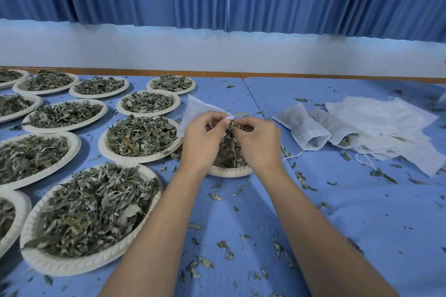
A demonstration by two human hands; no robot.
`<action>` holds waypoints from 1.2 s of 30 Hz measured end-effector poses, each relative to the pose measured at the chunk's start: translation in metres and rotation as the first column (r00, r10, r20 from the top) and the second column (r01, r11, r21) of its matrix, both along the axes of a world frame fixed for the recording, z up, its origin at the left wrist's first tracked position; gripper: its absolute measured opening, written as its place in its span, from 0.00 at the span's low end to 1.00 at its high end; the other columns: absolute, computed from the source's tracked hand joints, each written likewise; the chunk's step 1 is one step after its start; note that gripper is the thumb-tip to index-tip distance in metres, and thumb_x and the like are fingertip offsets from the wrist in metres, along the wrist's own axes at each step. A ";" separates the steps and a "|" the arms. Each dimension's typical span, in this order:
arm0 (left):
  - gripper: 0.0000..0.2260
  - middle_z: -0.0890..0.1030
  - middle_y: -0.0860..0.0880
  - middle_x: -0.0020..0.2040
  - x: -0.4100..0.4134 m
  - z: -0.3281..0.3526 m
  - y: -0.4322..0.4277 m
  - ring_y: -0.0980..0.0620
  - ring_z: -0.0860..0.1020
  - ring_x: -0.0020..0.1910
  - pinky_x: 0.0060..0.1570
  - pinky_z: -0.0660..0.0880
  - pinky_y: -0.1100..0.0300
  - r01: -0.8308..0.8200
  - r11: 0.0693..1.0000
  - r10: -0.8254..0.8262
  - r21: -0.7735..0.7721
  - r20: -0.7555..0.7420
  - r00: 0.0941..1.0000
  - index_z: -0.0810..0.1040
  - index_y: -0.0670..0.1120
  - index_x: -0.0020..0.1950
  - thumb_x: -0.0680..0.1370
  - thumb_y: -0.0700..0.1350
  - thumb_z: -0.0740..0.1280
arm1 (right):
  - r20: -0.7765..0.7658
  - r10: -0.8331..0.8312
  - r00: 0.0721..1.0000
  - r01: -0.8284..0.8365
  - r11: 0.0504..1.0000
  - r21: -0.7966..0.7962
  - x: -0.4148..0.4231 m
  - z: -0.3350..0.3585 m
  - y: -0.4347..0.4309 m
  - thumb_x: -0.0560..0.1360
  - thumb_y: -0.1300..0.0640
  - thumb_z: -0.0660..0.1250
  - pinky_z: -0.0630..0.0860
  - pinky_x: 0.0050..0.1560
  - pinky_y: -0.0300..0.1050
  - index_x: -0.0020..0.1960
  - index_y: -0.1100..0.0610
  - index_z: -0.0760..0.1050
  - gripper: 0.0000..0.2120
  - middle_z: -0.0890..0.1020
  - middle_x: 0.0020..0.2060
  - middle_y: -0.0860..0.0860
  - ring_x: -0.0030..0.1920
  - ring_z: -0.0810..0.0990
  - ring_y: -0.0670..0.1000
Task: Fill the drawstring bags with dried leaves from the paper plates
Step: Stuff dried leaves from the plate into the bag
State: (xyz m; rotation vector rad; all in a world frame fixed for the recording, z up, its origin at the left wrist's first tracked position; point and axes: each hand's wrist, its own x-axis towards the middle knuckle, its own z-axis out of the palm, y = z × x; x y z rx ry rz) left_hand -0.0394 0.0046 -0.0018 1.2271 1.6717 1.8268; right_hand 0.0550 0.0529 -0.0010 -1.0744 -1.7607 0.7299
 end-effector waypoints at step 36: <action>0.11 0.78 0.51 0.47 0.001 -0.009 0.005 0.55 0.75 0.46 0.45 0.69 0.66 -0.141 0.990 0.131 -0.007 -0.318 0.939 0.75 0.50 0.47 0.71 0.38 0.72 | 0.014 0.124 0.992 -0.118 0.968 -0.219 0.000 0.013 -0.004 0.77 0.58 0.55 0.68 0.38 0.49 0.63 0.48 0.67 0.16 0.75 0.30 0.48 0.37 0.75 0.51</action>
